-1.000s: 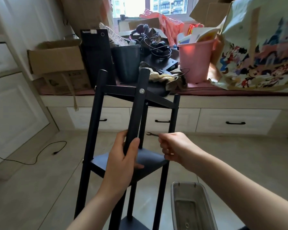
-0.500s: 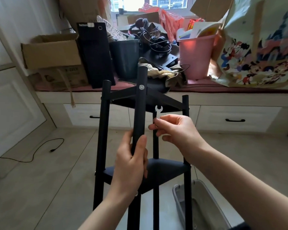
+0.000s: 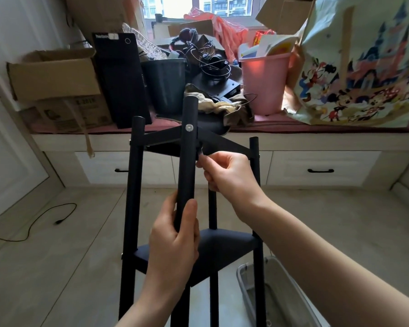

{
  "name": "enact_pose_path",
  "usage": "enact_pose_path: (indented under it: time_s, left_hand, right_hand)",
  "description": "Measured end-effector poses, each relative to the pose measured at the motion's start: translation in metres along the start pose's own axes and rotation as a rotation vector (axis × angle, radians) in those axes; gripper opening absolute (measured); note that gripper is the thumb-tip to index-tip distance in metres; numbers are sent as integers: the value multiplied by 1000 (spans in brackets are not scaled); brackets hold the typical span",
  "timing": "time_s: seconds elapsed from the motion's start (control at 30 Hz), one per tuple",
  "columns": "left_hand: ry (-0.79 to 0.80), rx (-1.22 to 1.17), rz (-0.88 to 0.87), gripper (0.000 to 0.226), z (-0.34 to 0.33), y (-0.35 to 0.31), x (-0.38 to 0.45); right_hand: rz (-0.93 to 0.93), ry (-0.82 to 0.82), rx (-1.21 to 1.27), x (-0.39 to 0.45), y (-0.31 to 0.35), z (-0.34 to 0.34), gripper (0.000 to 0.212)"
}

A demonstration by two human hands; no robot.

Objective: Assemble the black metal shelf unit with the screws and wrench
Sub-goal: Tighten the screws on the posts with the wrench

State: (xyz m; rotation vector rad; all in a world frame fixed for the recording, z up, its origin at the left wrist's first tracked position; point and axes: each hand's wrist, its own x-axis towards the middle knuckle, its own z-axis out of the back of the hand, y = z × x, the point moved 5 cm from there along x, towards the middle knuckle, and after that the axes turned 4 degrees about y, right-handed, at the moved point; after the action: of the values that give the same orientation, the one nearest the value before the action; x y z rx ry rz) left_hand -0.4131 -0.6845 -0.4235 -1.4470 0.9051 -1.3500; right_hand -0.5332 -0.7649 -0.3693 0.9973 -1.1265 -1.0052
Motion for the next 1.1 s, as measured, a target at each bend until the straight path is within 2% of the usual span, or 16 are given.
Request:
enact_pose_path:
  time_s: [0.13,0.33,0.6,0.77,0.9,1.1]
  left_hand:
    - [12,11,-6,28,-1,0,-1]
    - [-2,14,-12,36,1,-1,0]
    - [-7,-4,1,36,6,2,2]
    - [1,-11,-12,25,8,2,-3]
    - [1,-6,-27,12,9,0,-4]
    - [10,2,-54,12,20,2,-3]
  right_hand:
    - [36,6,5,-1,-3,0,20]
    - [77,-16,85,2,-2,-2,18]
    - [24,51,182,8,-2,-14,12]
    - [17,115,191,5,0,-22,11]
    - [20,107,153,3,1,-24,10]
    - [52,90,65,2,0,-26,7]
